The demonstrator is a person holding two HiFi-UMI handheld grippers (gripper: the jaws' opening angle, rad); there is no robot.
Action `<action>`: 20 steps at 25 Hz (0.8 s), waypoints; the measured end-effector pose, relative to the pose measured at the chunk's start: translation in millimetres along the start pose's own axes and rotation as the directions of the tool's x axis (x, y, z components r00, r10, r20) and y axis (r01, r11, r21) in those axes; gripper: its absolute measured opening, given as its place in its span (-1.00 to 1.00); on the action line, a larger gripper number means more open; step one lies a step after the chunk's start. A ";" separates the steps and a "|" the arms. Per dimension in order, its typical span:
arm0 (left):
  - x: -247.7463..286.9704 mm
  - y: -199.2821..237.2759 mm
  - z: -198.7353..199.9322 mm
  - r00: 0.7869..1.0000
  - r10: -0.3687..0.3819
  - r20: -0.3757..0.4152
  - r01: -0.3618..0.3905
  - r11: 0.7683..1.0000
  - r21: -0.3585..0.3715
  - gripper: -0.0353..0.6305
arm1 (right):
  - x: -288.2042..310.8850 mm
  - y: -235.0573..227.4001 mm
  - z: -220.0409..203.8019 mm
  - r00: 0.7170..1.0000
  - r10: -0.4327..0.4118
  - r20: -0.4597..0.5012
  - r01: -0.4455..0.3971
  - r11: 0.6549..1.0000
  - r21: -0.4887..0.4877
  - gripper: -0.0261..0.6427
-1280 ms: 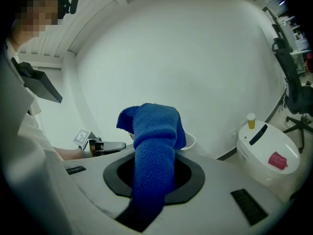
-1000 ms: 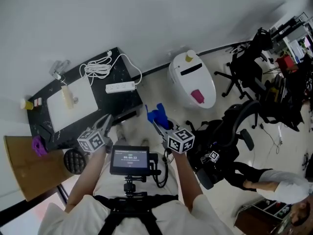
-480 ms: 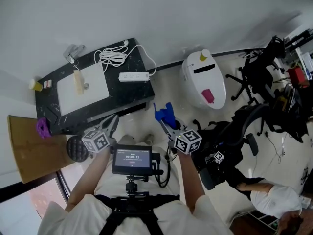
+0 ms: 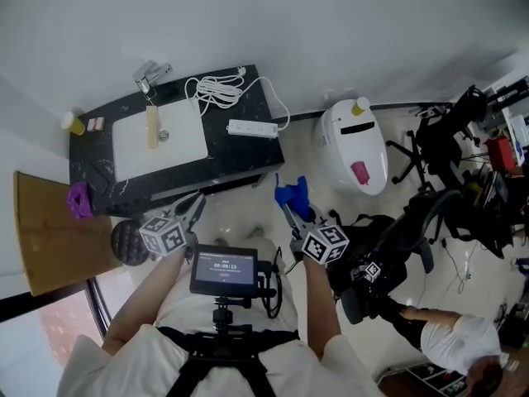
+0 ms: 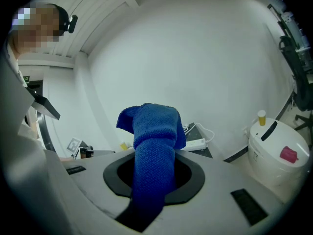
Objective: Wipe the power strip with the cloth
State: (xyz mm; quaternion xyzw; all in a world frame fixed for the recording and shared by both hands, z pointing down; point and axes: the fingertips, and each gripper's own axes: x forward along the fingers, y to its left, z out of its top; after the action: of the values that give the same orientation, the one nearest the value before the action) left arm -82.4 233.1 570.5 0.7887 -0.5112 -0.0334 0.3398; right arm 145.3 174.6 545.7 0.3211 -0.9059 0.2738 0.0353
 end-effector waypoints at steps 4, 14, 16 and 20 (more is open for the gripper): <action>-28.6 31.3 -6.0 1.000 -0.007 -0.004 0.007 1.000 0.004 -0.88 | 26.1 20.0 -18.2 1.000 -0.015 0.015 0.015 1.000 0.025 -0.64; -75.2 79.9 -14.4 1.000 -0.012 -0.013 0.012 1.000 -0.024 -0.88 | 57.2 61.7 -65.0 0.999 -0.048 -0.024 0.049 0.998 0.037 -0.64; -78.1 82.4 -16.8 1.000 -0.023 -0.017 0.022 0.999 -0.029 -0.88 | 60.3 68.3 -70.1 0.998 -0.051 -0.030 0.051 0.998 0.029 -0.64; -77.8 77.3 -24.4 0.998 -0.050 -0.046 0.050 0.999 -0.021 -0.88 | 63.4 75.6 -74.1 0.998 -0.049 -0.027 0.050 0.998 0.032 -0.64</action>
State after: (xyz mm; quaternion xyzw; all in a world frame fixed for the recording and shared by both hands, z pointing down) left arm -170.2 290.8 610.3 0.7984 -0.4829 -0.0286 0.3586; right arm 41.4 226.1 588.0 0.3405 -0.8925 0.2919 0.0485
